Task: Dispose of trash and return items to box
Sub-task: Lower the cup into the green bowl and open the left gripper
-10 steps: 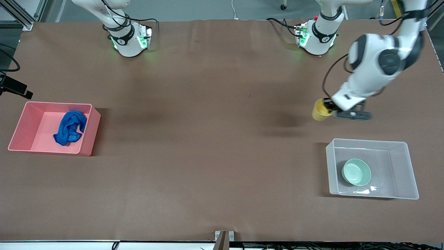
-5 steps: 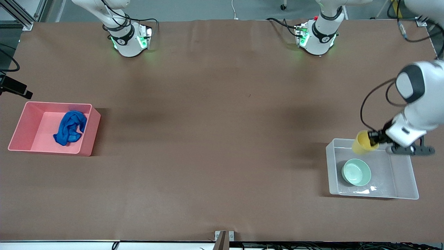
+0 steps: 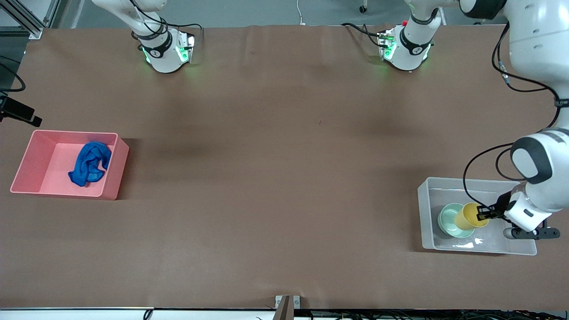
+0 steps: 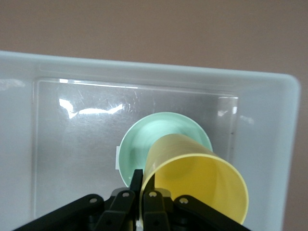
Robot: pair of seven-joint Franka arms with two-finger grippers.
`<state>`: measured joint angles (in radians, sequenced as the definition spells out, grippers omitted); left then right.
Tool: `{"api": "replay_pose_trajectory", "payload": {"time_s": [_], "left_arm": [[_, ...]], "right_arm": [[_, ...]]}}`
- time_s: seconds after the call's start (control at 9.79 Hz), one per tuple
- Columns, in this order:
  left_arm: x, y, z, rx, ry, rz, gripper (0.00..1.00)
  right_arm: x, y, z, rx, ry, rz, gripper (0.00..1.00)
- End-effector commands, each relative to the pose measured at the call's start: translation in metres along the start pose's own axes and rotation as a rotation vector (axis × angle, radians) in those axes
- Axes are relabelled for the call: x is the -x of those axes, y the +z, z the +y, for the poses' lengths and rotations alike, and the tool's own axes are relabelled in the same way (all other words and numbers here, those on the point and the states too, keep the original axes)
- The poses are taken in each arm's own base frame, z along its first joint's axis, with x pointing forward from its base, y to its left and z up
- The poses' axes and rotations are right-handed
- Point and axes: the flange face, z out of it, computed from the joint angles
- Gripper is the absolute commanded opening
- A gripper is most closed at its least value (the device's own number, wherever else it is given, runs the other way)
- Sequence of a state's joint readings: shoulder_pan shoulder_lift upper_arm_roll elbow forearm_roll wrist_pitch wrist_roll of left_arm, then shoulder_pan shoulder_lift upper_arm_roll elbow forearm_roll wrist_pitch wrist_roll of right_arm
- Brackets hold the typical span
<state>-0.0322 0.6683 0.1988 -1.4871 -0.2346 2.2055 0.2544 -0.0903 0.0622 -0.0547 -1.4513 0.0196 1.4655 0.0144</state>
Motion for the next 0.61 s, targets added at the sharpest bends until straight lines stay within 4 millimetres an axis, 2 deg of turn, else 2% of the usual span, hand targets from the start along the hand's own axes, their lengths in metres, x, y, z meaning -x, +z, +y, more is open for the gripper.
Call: {"api": "replay_pose_trajectory", "payload": {"time_s": [0.0,0.1,0.2,0.31,0.41,0.51], "left_arm": [[0.001,0.038,-0.005,0.007,0.017,-0.05,0.01],[0.004,0.041,-0.008,0.009,0.011,-0.058,0.05],[0.005,0.045,-0.01,0.01,0.003,-0.062,0.21],[0.004,0.043,-0.01,0.009,0.006,-0.06,0.8],[0.002,0.036,-0.007,0.005,0.011,-0.05,1.0],[-0.003,0.012,-0.005,0.004,0.016,-0.016,1.0]], "right_arm": [[0.005,-0.002,0.002,0.006,-0.007,-0.001,1.0],[0.005,-0.002,0.003,0.006,-0.007,-0.001,1.0],[0.005,-0.002,0.002,0.005,-0.007,-0.001,1.0],[0.005,-0.002,0.002,0.005,-0.01,-0.001,1.0],[0.005,-0.002,0.003,0.006,-0.013,-0.001,1.0],[0.005,-0.002,0.002,0.005,-0.013,-0.001,1.0]]}}
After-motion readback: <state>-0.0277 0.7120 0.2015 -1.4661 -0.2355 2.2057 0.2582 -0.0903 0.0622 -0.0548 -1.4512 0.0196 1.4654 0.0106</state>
